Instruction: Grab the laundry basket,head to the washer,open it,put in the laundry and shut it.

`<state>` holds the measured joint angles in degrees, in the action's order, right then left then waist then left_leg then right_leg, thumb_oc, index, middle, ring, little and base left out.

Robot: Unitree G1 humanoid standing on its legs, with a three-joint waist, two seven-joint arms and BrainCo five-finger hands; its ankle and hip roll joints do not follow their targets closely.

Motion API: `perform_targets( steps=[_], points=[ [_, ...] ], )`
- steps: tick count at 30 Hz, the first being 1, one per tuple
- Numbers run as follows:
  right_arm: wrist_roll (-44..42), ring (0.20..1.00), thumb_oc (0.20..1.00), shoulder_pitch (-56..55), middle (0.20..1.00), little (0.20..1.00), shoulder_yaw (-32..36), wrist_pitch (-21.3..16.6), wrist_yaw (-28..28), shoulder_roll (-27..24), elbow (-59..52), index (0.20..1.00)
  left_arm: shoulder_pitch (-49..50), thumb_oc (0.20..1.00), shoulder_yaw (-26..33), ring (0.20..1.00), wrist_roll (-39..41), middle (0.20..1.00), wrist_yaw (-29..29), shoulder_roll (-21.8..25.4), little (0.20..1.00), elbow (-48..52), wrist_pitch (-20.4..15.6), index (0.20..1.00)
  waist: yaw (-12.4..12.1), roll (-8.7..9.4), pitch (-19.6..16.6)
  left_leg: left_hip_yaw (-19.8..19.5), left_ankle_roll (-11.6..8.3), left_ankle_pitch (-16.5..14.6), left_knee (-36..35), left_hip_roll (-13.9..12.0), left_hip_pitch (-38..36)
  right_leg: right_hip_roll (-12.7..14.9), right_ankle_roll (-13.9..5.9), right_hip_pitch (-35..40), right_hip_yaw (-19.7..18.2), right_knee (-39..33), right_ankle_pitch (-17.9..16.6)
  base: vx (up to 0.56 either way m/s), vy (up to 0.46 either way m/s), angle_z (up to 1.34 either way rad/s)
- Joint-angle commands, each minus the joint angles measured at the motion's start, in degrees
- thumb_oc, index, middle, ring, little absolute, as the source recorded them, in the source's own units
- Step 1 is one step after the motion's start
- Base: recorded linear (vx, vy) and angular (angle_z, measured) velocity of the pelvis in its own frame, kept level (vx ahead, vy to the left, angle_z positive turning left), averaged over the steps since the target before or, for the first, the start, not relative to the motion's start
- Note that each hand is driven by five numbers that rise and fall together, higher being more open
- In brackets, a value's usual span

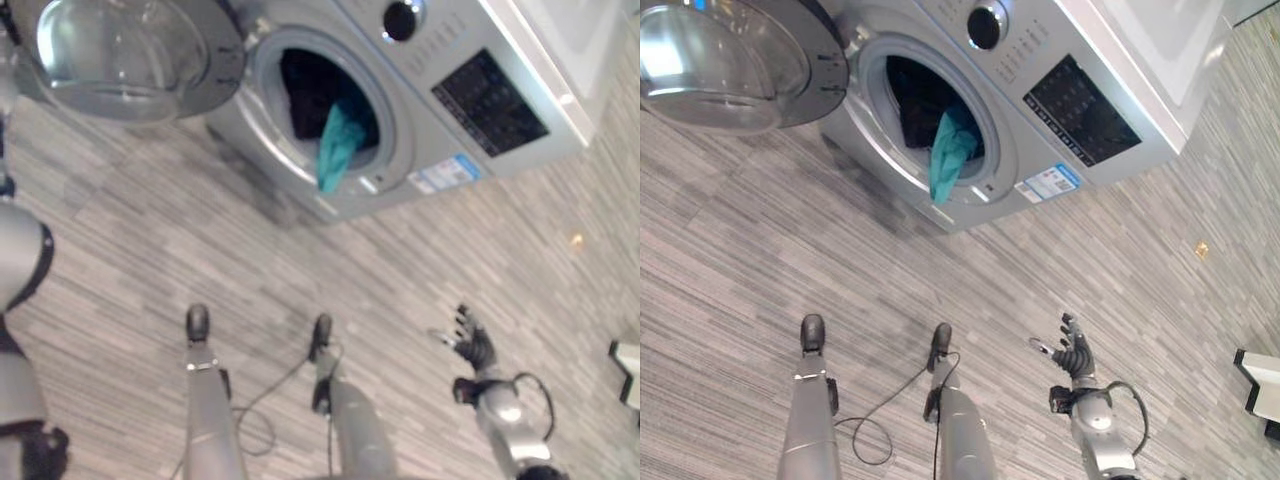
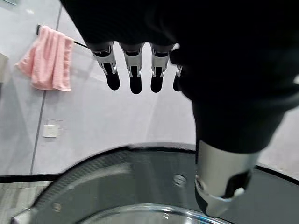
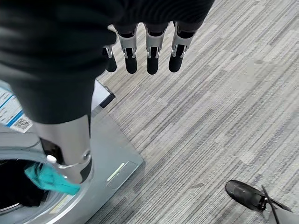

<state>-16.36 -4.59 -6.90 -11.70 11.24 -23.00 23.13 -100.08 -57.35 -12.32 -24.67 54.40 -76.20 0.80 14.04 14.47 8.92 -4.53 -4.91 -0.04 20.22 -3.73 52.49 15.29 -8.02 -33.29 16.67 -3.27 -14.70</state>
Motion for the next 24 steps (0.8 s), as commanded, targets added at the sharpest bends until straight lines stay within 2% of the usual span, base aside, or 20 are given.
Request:
perform_targets(
  steps=[1,14,19,24],
  points=[
    [-1.9,1.0,1.0,1.2,1.0,1.0,5.7,-1.9,0.7,-7.1,-0.5,1.0,-4.0,1.0,-1.4,1.0,-0.9,1.0,-1.1,2.9,1.0,-2.7,-1.8,1.0,1.3,-3.76,-0.1,2.4,-0.73,-2.0,-14.1,-4.8,-11.9,1.9,-6.98,4.2,-2.5,-1.7,-8.9,-0.01,0.0,-0.13],
    [-1.4,1.0,1.0,-1.7,1.0,1.0,7.7,-1.0,-0.8,-8.1,-2.9,1.0,-1.1,1.0,1.0,1.0,-0.1,1.0,2.6,1.5,1.0,-4.2,-1.6,1.0,2.6,-3.95,-0.9,3.7,-0.5,-2.1,-14.5,-4.7,-12.1,1.6,-6.98,2.7,-3.9,-1.7,-8.8,-0.01,0.007,-0.06],
    [-0.4,1.0,1.0,-0.7,1.0,1.0,6.9,0.9,-1.4,-8.2,-0.6,1.0,5.0,1.0,4.9,1.0,-0.2,1.0,8.9,-0.3,1.0,-4.7,-1.6,1.0,2.1,-4.14,-0.9,4.3,-0.39,-2.5,-13.9,-4.5,-12.8,1.8,-6.98,3.1,-4.0,-1.7,-8.3,0.0,0.004,-0.02],
    [0.4,1.0,1.0,0.9,1.0,1.0,6.4,2.4,-2.4,-8.9,0.1,1.0,10.0,1.0,4.3,1.0,-2.6,1.0,17.6,-1.0,1.0,-2.7,-2.5,1.0,1.9,-4.42,-1.0,4.6,-0.34,-2.8,-13.5,-4.3,-13.5,1.9,-6.98,3.6,-4.3,-1.7,-7.8,-0.02,0.012,-0.06]
  ],
)
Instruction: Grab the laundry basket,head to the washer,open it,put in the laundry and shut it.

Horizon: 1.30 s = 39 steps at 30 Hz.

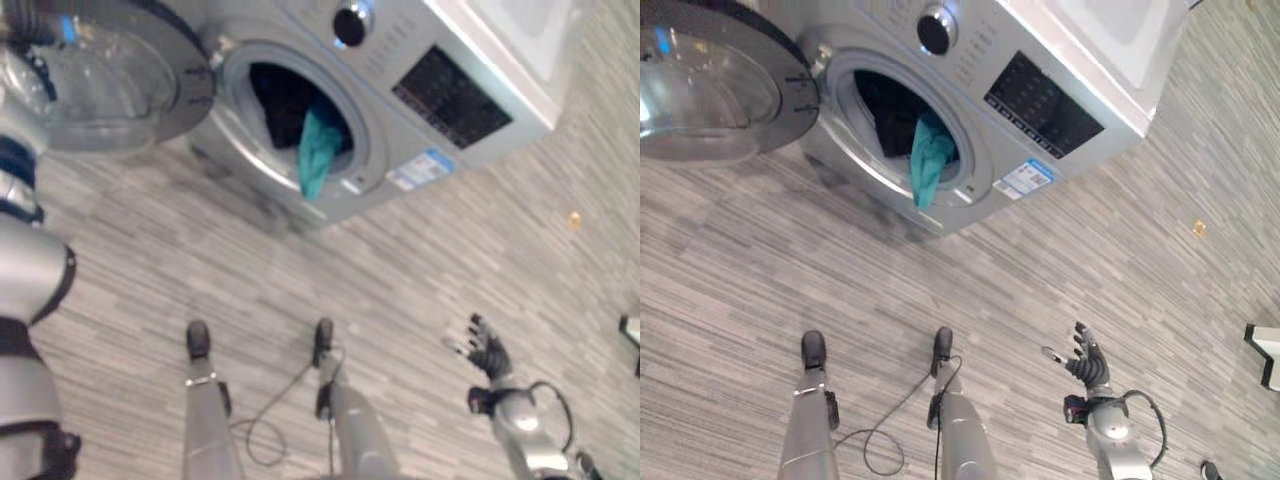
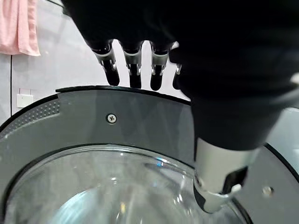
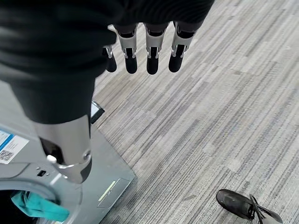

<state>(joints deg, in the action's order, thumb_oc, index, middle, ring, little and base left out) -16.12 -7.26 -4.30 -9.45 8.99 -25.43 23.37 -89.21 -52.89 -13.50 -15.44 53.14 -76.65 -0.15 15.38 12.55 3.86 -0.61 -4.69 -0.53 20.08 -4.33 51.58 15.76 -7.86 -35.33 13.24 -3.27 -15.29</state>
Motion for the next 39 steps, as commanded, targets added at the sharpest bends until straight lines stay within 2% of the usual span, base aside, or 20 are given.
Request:
perform_targets(
  steps=[1,3,8,11,13,15,16,18,19,23,26,27,30,31,33,34,35,37,38,39],
  points=[
    [0.3,1.0,1.0,3.9,1.0,1.0,3.9,0.6,-0.3,-6.8,-0.2,1.0,0.6,1.0,-0.5,1.0,-1.5,1.0,10.8,-0.1,1.0,-1.4,-2.0,1.0,0.4,-2.68,4.0,0.7,-0.57,-2.3,-13.4,-3.7,-12.8,1.5,-7.14,5.8,-0.8,-1.7,-7.0,0.0,0.0,0.0],
    [0.9,1.0,1.0,3.6,1.0,1.0,4.4,1.7,-1.6,-6.8,-0.1,1.0,5.0,1.0,0.1,1.0,0.7,1.0,17.2,-0.3,1.0,3.1,-3.3,1.0,0.0,-3.21,3.9,0.9,-0.49,-2.3,-13.3,-3.4,-13.3,1.7,-7.14,6.3,-0.9,-1.7,-6.8,-0.02,0.014,-0.01],
    [0.9,1.0,1.0,4.2,1.0,1.0,4.3,2.1,-2.8,-6.2,1.3,1.0,12.8,1.0,0.7,1.0,2.1,1.0,20.8,-3.0,1.0,11.1,-5.1,1.0,-0.7,-4.23,4.0,0.8,-0.35,-2.6,-12.9,-2.8,-14.3,2.2,-7.14,7.5,-0.7,-1.7,-6.3,-0.02,0.018,0.04],
    [1.9,1.0,1.0,3.2,1.0,1.0,4.8,2.4,-3.6,-5.1,1.8,1.0,23.8,1.0,3.7,1.0,9.2,1.0,24.4,-4.1,1.0,24.6,-6.3,1.0,-1.7,-5.33,4.2,0.9,-0.05,-3.2,-12.3,-2.2,-15.5,2.9,-7.14,9.0,-0.5,-1.7,-6.1,-0.02,0.063,0.07],
    [2.4,1.0,1.0,2.9,1.0,1.0,5.2,2.2,-3.6,-4.4,2.8,1.0,31.7,1.0,6.1,1.0,14.8,1.0,25.8,-7.4,1.0,33.3,-7.7,1.0,-2.6,-5.82,4.1,1.1,0.17,-3.6,-12.1,-1.6,-17.0,3.4,-7.14,10.5,-0.1,-1.7,-5.4,0.0,0.06,0.09],
    [3.1,1.0,1.0,2.6,1.0,1.0,5.3,2.3,-3.5,-3.8,2.9,1.0,38.0,1.0,8.7,1.0,19.6,1.0,24.2,-13.2,1.0,38.2,-8.4,1.0,-3.1,-6.17,4.0,1.2,0.37,-3.9,-11.9,-1.1,-18.6,3.9,-7.14,12.0,0.1,-1.7,-4.8,-0.02,0.08,0.08],
    [3.8,1.0,1.0,2.2,1.0,1.0,5.4,2.3,-3.5,-3.4,2.9,1.0,41.7,1.0,11.1,1.0,21.9,1.0,22.4,-18.2,1.0,40.0,-9.0,1.0,-3.1,-5.92,4.1,1.7,0.84,-2.4,-11.9,-0.3,-19.2,5.0,-7.14,12.5,0.6,-1.6,-5.5,-0.05,0.095,0.08],
    [4.5,1.0,1.0,2.1,1.0,1.0,5.1,2.2,-3.2,-2.8,3.9,1.0,45.7,1.0,13.2,1.0,24.4,1.0,19.6,-27.7,1.0,40.8,-9.6,1.0,-3.2,-6.03,3.7,2.1,1.13,-2.6,-12.4,0.3,-21.9,5.5,-7.14,14.4,0.7,-1.3,-5.1,0.02,0.092,0.11],
    [4.5,1.0,1.0,3.1,1.0,1.0,4.4,2.1,-2.4,-1.4,5.7,1.0,48.5,1.0,13.6,1.0,29.4,1.0,18.2,-37.6,1.0,41.3,-10.0,1.0,-3.4,-6.18,3.5,2.6,1.5,-3.0,-12.8,0.6,-25.0,5.9,-7.14,16.8,1.2,-1.0,-3.7,0.08,0.067,0.12],
    [4.9,1.0,1.0,3.7,1.0,1.0,2.6,2.0,-1.8,0.8,7.7,1.0,49.3,1.0,11.1,1.0,34.6,1.0,16.3,-46.6,1.0,46.2,-11.5,1.0,-3.1,-6.34,2.9,4.0,2.02,-3.5,-14.1,1.0,-31.6,6.2,-7.14,21.4,1.3,-0.3,-2.5,0.08,0.018,-0.2],
    [4.9,1.0,1.0,4.2,1.0,1.0,2.0,2.2,-1.3,1.3,9.2,1.0,50.2,1.0,11.1,1.0,36.8,1.0,15.5,-46.8,1.0,50.7,-12.2,1.0,-3.2,-6.67,2.4,4.8,2.35,-3.5,-14.8,1.1,-34.4,6.5,-7.14,22.7,0.9,0.1,-2.6,0.09,-0.008,-0.41],
    [5.2,1.0,1.0,3.3,1.0,1.0,1.9,2.3,-1.4,1.9,10.5,1.0,52.6,1.0,12.1,1.0,37.1,1.0,15.1,-43.4,1.0,58.1,-13.3,1.0,-4.1,-7.09,2.2,5.7,2.69,-3.7,-15.4,1.0,-37.5,6.7,-7.14,24.4,1.1,0.7,-1.3,0.13,-0.032,-0.51],
    [7.3,1.0,1.0,1.2,1.0,1.0,2.0,2.9,-2.4,3.2,13.7,1.0,60.2,1.0,16.5,1.0,38.1,1.0,17.7,-35.1,1.0,68.2,-13.6,1.0,-5.8,-7.65,1.5,6.8,2.89,-4.3,-16.1,0.4,-41.6,6.8,-7.14,27.0,2.2,1.8,1.1,0.16,-0.091,-0.45],
    [7.6,1.0,1.0,-0.1,1.0,1.0,2.5,2.4,-3.1,4.6,15.7,1.0,67.9,1.0,22.3,1.0,36.2,1.0,17.1,-30.5,1.0,72.4,-16.3,1.0,-7.3,-7.55,1.3,7.2,2.71,-4.7,-16.4,0.0,-44.1,6.7,-7.14,29.2,2.9,2.0,2.8,0.16,-0.12,-0.13],
    [7.7,1.0,1.0,-1.5,1.0,1.0,3.0,2.2,-4.2,5.5,17.5,1.0,76.7,1.0,27.2,1.0,39.6,1.0,19.3,-29.8,1.0,69.6,-16.2,1.0,-8.4,-7.74,0.8,7.8,2.25,-4.9,-16.9,-0.6,-46.5,6.2,-7.14,31.2,3.1,1.7,4.0,0.11,-0.103,-0.06],
    [7.7,1.0,1.0,-1.5,1.0,1.0,2.9,2.2,-4.2,5.5,17.5,1.0,76.8,1.0,27.2,1.0,39.6,1.0,19.3,-29.8,1.0,69.6,-16.2,1.0,-8.4,-7.61,0.7,7.8,2.31,-4.7,-17.0,-0.4,-46.4,6.4,-7.14,31.1,3.1,1.6,3.8,0.12,-0.093,-0.05],
    [8.0,1.0,1.0,-2.5,1.0,1.0,3.8,2.3,-5.9,5.8,19.0,1.0,84.5,1.0,32.8,1.0,43.0,1.0,21.8,-28.8,1.0,67.2,-15.2,1.0,-9.5,-8.23,0.1,8.2,1.91,-4.5,-18.1,-1.1,-48.5,5.7,-7.11,32.8,3.5,1.2,5.0,0.09,-0.107,-0.05],
    [7.4,1.0,1.0,-2.7,1.0,1.0,4.0,2.0,-6.2,6.1,20.1,1.0,87.7,1.0,35.8,1.0,43.3,1.0,21.8,-28.0,1.0,67.2,-15.4,1.0,-10.0,-8.28,-0.1,7.9,1.81,-3.9,-18.7,-1.1,-48.8,5.7,-6.95,33.3,3.9,1.0,5.4,0.08,-0.11,-0.13],
    [6.3,1.0,1.0,-3.0,1.0,1.0,5.1,1.8,-7.1,6.8,23.1,1.0,93.9,1.0,40.5,1.0,40.3,1.0,22.4,-26.5,1.0,65.3,-16.7,1.0,-11.3,-8.87,-0.6,7.4,1.14,-3.2,-19.8,-1.7,-49.8,5.0,-6.57,35.0,4.7,0.7,6.8,0.07,-0.09,0.06],
    [6.3,1.0,1.0,-3.4,1.0,1.0,5.5,1.8,-7.5,6.7,22.8,1.0,95.6,1.0,42.1,1.0,39.0,1.0,22.5,-25.9,1.0,63.9,-17.1,1.0,-11.6,-8.96,-1.0,7.2,0.93,-2.6,-20.3,-1.8,-50.0,4.9,-6.47,35.5,5.1,0.5,7.0,0.1,-0.123,0.17]
  ],
)
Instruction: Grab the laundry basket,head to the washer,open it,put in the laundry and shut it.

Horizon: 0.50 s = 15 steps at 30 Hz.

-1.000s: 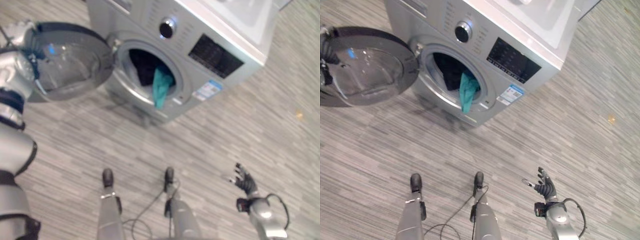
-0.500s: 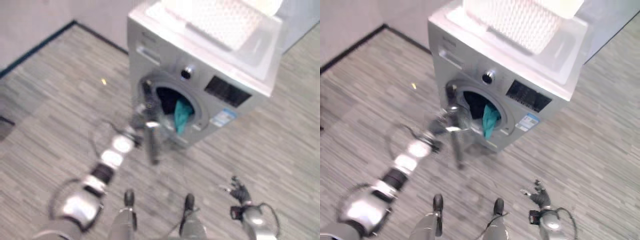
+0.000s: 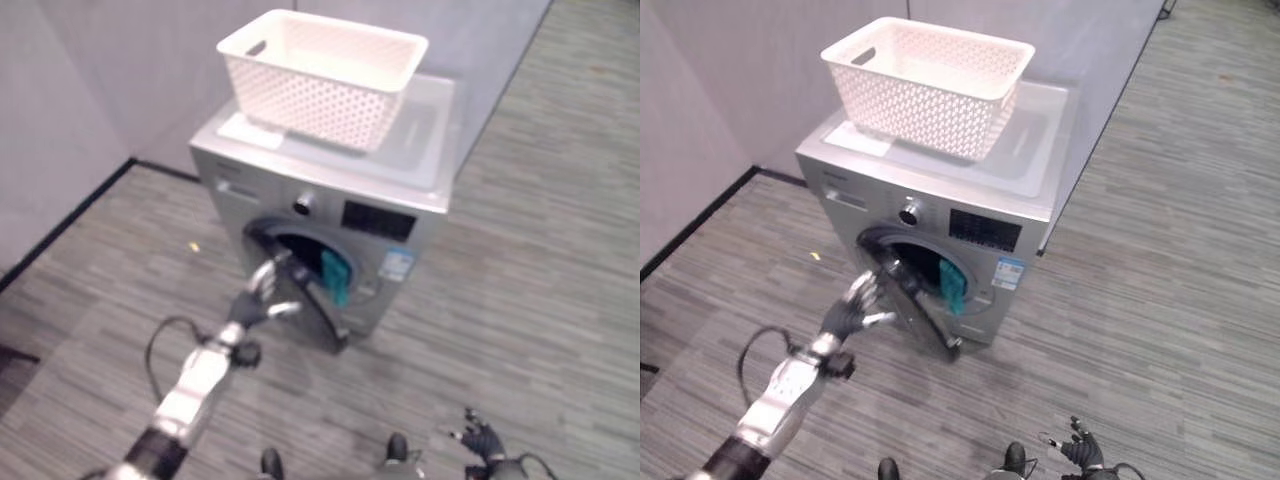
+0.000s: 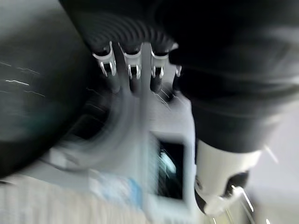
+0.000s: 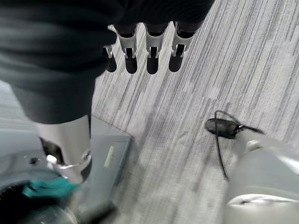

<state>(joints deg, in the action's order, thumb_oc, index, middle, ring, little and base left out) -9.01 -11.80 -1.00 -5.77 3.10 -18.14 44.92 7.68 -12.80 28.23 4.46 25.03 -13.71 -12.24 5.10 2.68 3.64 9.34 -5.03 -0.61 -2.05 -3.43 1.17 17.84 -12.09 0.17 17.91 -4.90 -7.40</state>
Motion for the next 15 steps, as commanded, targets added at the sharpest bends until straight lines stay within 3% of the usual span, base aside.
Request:
perform_targets(
  steps=[1,5,12,15],
  points=[
    [-1.0,1.0,1.0,0.6,1.0,1.0,2.7,-2.0,-2.0,-0.6,1.5,1.0,0.7,1.0,3.9,1.0,-3.3,1.0,2.7,2.3,1.0,-1.4,-4.9,1.0,-1.9,0.63,-1.2,-2.9,1.01,-2.3,1.5,-2.9,0.0,2.6,-2.16,0.7,0.8,2.0,-0.6,0.07,-0.074,0.34],
    [-2.9,1.0,1.0,-0.2,1.0,1.0,4.6,-2.4,-3.3,-0.1,3.1,1.0,6.1,1.0,10.8,1.0,0.8,1.0,4.7,-0.1,1.0,-8.1,-4.2,1.0,-3.7,-0.21,-1.7,-4.2,0.48,-1.3,0.9,-3.6,-0.7,1.4,-1.34,2.6,2.1,1.5,1.4,0.02,-0.081,0.27],
    [-3.7,1.0,1.0,-0.4,1.0,1.0,5.4,-2.7,-3.9,0.4,4.3,1.0,6.7,1.0,15.5,1.0,-3.4,1.0,3.1,-2.1,1.0,-20.6,-5.3,1.0,-5.5,-1.25,-2.2,-5.4,-0.59,-0.1,0.2,-4.7,-1.4,0.1,-0.42,4.8,3.3,0.6,3.1,0.0,-0.052,0.13],
    [-4.7,1.0,1.0,-0.4,1.0,1.0,5.4,-2.7,-4.3,1.0,5.4,1.0,5.6,1.0,16.3,1.0,-7.1,1.0,1.1,-3.9,1.0,-31.4,-5.0,1.0,-5.9,-1.79,-2.4,-5.7,-1.16,0.8,-0.4,-5.2,-1.6,-0.5,0.03,5.4,3.7,0.2,3.8,-0.01,-0.03,0.02]
  ],
)
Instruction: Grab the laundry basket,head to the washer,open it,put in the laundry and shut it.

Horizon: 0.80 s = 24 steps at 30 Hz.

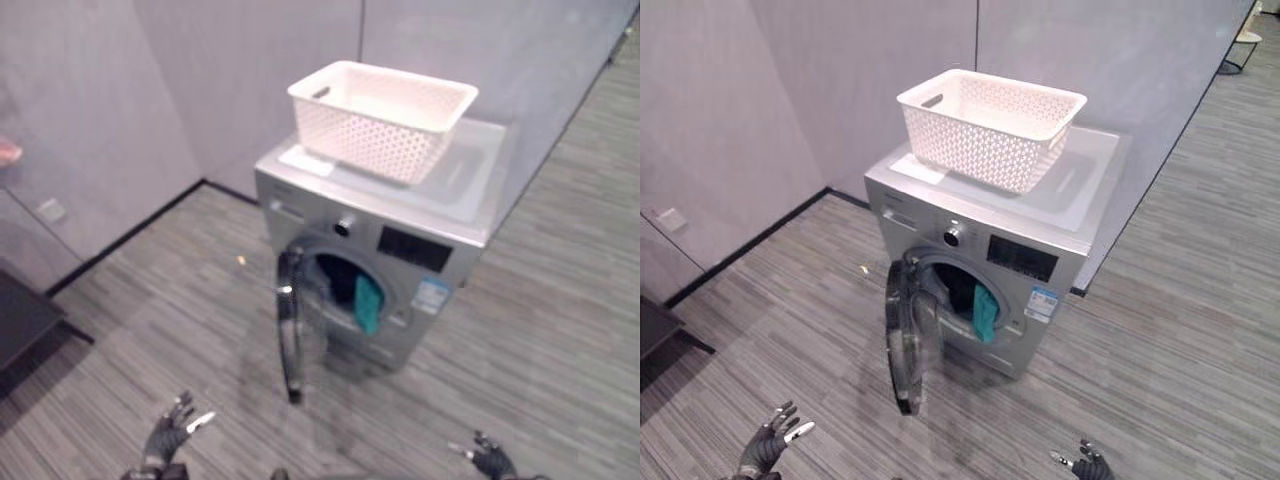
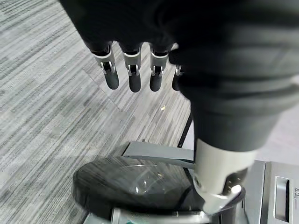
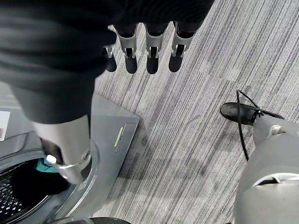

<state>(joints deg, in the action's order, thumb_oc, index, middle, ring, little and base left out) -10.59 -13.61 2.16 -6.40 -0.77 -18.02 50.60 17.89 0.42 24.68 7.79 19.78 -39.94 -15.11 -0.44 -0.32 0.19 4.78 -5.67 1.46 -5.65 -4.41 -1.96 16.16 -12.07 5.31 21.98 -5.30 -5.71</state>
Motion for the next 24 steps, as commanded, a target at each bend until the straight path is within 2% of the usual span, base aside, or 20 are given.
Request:
perform_targets(
  steps=[1,2,3,4,6,8,12,13,14,15,18,24],
  points=[
    [-3.1,1.0,1.0,1.5,1.0,1.0,2.3,-2.1,-0.4,0.9,-0.3,1.0,-4.7,1.0,3.1,1.0,-3.6,1.0,-2.2,1.3,1.0,-5.3,-2.2,1.0,-0.3,1.19,1.1,-1.1,-0.53,-1.2,3.2,-4.2,1.5,1.2,0.03,0.2,-0.3,0.6,2.1,-0.03,-0.013,0.04],
    [-3.1,1.0,1.0,2.4,1.0,1.0,1.1,-1.9,0.0,0.6,-0.3,1.0,-8.7,1.0,1.4,1.0,-10.2,1.0,-7.3,0.2,1.0,-14.3,-0.3,1.0,0.4,0.9,0.9,-0.6,-0.99,-0.2,2.1,-4.6,1.5,0.8,0.14,-0.2,-0.8,0.3,2.3,0.0,0.0,0.0],
    [-3.1,1.0,1.0,2.5,1.0,1.0,1.1,-1.9,0.0,0.6,-0.3,1.0,-8.9,1.0,1.4,1.0,-10.3,1.0,-7.4,0.1,1.0,-14.5,-0.4,1.0,0.4,0.85,1.0,-0.6,-1.0,-0.1,2.0,-4.7,1.5,0.7,0.15,-0.2,-0.8,0.3,2.3,-0.03,0.014,0.03],
    [-2.8,1.0,1.0,3.3,1.0,1.0,0.2,-1.9,0.3,0.1,-0.4,1.0,-11.2,1.0,1.2,1.0,-12.4,1.0,-9.3,-0.7,1.0,-20.1,1.6,1.0,1.2,0.71,0.8,-0.1,-1.13,0.2,1.5,-4.9,1.5,0.6,0.12,-0.8,-1.3,0.3,2.4,0.0,0.0,0.0],
    [-2.0,1.0,1.0,4.9,1.0,1.0,-1.5,-1.5,1.5,-0.6,-0.2,1.0,-16.0,1.0,0.7,1.0,-17.6,1.0,-15.4,-0.3,1.0,-25.7,3.6,1.0,2.7,0.83,0.2,1.1,-1.49,0.5,0.7,-5.6,1.7,0.1,0.08,-2.1,-2.4,0.3,2.4,0.0,0.01,-0.12],
    [0.0,1.0,1.0,6.3,1.0,1.0,-3.7,-0.8,3.3,-2.1,-1.6,1.0,-22.0,1.0,-0.3,1.0,-23.3,1.0,-22.5,1.5,1.0,-30.3,7.3,1.0,4.7,1.38,-0.2,2.6,-1.93,0.5,0.7,-6.7,1.9,-0.9,0.03,-3.9,-4.5,0.3,2.2,-0.01,-0.017,-0.24],
    [0.0,1.0,1.0,6.4,1.0,1.0,-3.7,-0.8,3.3,-2.1,-1.6,1.0,-22.1,1.0,-0.3,1.0,-23.3,1.0,-22.5,1.5,1.0,-30.3,7.3,1.0,4.7,1.42,-0.4,2.6,-1.88,0.7,0.7,-6.6,2.2,-0.9,0.03,-4.2,-4.5,0.3,2.1,-0.01,-0.005,-0.35],
    [1.8,1.0,1.0,6.3,1.0,1.0,-4.7,-0.5,4.5,-4.3,-6.6,1.0,-27.1,1.0,1.6,1.0,-22.7,1.0,-24.8,5.4,1.0,-32.9,9.1,1.0,6.8,2.07,-0.5,3.8,-2.37,0.8,0.7,-7.6,3.0,-1.9,-0.16,-6.4,-6.2,0.3,1.7,-0.16,-0.08,-0.08],
    [3.2,1.0,1.0,5.4,1.0,1.0,-4.0,-0.4,5.1,-8.7,-15.2,1.0,-39.1,1.0,6.0,1.0,-21.1,1.0,-29.0,18.2,1.0,-39.9,12.6,1.0,10.2,4.91,0.0,4.8,-3.01,1.7,0.7,-9.3,6.6,-3.4,-0.54,-12.0,-8.7,0.3,0.3,-0.17,-0.079,-0.06],
    [3.2,1.0,1.0,5.4,1.0,1.0,-3.9,-0.3,5.1,-8.6,-15.2,1.0,-39.2,1.0,5.9,1.0,-21.1,1.0,-29.0,18.2,1.0,-40.0,12.6,1.0,10.2,5.0,-0.2,4.7,-2.96,1.8,0.7,-9.2,6.9,-3.3,-0.53,-12.3,-8.6,0.3,0.2,-0.16,-0.08,-0.41],
    [2.5,1.0,1.0,4.5,1.0,1.0,-2.7,-0.6,5.4,-10.6,-18.7,1.0,-46.7,1.0,5.9,1.0,-20.1,1.0,-30.2,25.8,1.0,-42.0,13.4,1.0,11.6,7.59,1.0,4.3,-3.17,2.6,0.7,-9.7,10.1,-3.4,-0.97,-15.4,-9.1,0.3,-1.1,-0.1,-0.022,-0.54],
    [0.1,1.0,1.0,4.9,1.0,1.0,-2.4,-1.5,6.0,-12.3,-21.3,1.0,-63.4,1.0,-2.2,1.0,-21.5,1.0,-33.2,36.1,1.0,-43.7,14.9,1.0,13.1,11.13,4.6,2.2,-3.14,3.9,0.7,-9.6,16.6,-2.5,-1.89,-19.9,-8.8,0.3,-3.1,-0.09,0.021,0.09]
  ],
)
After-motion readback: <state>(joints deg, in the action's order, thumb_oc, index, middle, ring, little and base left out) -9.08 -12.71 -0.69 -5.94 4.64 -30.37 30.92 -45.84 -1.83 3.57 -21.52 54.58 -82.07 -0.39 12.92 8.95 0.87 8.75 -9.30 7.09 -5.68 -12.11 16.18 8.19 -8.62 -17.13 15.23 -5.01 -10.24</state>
